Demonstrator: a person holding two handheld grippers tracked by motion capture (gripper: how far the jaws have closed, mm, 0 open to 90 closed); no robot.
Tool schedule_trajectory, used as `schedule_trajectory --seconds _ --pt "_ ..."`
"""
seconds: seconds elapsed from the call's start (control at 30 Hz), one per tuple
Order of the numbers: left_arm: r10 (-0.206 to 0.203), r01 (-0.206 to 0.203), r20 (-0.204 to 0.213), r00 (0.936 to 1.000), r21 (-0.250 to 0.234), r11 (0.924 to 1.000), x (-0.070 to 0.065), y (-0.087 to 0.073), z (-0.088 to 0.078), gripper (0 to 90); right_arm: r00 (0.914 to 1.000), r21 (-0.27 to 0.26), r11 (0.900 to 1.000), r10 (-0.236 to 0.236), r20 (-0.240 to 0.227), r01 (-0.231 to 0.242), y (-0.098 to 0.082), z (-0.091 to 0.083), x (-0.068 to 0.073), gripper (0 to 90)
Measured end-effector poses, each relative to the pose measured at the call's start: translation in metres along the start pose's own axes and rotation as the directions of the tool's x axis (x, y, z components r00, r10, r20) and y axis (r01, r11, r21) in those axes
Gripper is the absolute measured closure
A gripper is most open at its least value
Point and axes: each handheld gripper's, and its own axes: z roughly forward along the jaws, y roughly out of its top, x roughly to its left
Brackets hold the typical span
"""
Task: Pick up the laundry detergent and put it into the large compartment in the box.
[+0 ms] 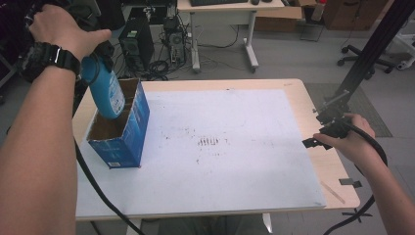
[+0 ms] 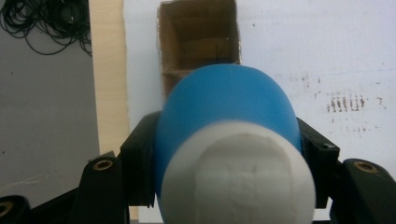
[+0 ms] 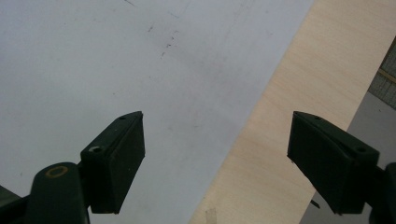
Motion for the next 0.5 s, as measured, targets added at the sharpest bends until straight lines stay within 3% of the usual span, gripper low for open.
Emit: schedule_trajectory --seconds 0.13,0.5 --pt "-0.012 0.012 -0.017 0.9998 0.009 0.9999 0.003 0.000 0.002 37.6 1.0000 -0.001 1.000 0.001 -0.003 -0.001 0.000 0.001 0.001 19.2" --pt "-0.023 0.023 -0.010 0.9997 0.018 0.9996 0.006 0.000 0.012 37.5 1.0000 0.002 1.000 -0.003 -0.008 0.003 0.000 0.004 0.000 19.2"
